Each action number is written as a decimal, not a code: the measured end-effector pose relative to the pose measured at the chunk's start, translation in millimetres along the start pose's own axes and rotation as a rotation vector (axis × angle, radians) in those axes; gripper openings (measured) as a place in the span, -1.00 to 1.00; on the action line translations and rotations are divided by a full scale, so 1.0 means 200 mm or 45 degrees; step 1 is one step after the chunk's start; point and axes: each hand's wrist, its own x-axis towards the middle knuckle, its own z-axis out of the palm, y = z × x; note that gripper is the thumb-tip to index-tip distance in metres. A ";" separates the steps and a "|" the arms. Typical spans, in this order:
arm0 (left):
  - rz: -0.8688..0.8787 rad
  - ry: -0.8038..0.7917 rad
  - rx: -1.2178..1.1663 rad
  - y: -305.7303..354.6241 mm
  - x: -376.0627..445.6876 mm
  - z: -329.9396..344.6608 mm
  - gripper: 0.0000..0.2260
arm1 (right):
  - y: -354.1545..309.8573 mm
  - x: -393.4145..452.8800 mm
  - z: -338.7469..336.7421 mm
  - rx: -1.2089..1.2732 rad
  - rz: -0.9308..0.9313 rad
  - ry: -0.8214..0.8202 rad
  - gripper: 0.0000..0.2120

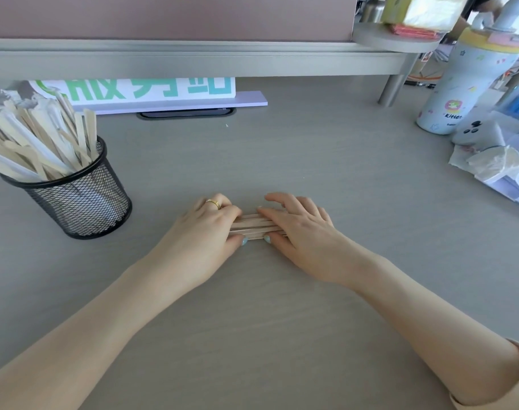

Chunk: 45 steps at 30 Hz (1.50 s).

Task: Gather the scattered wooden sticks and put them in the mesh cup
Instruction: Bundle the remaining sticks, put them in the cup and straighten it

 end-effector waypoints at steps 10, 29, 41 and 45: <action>0.039 0.163 0.276 0.07 -0.04 0.06 -0.66 | -0.04 -0.01 -0.01 -0.063 -0.125 0.084 -0.74; 0.000 0.190 0.211 0.07 -0.03 0.05 -0.91 | -0.10 -0.02 -0.02 -0.125 -0.046 0.057 -0.72; -0.079 0.017 0.146 0.03 -0.03 -0.04 -0.88 | -0.09 -0.03 -0.03 -0.071 0.002 0.013 -0.76; -0.047 0.003 0.160 0.03 -0.03 -0.03 -0.87 | -0.09 -0.03 -0.04 -0.069 0.009 0.019 -0.79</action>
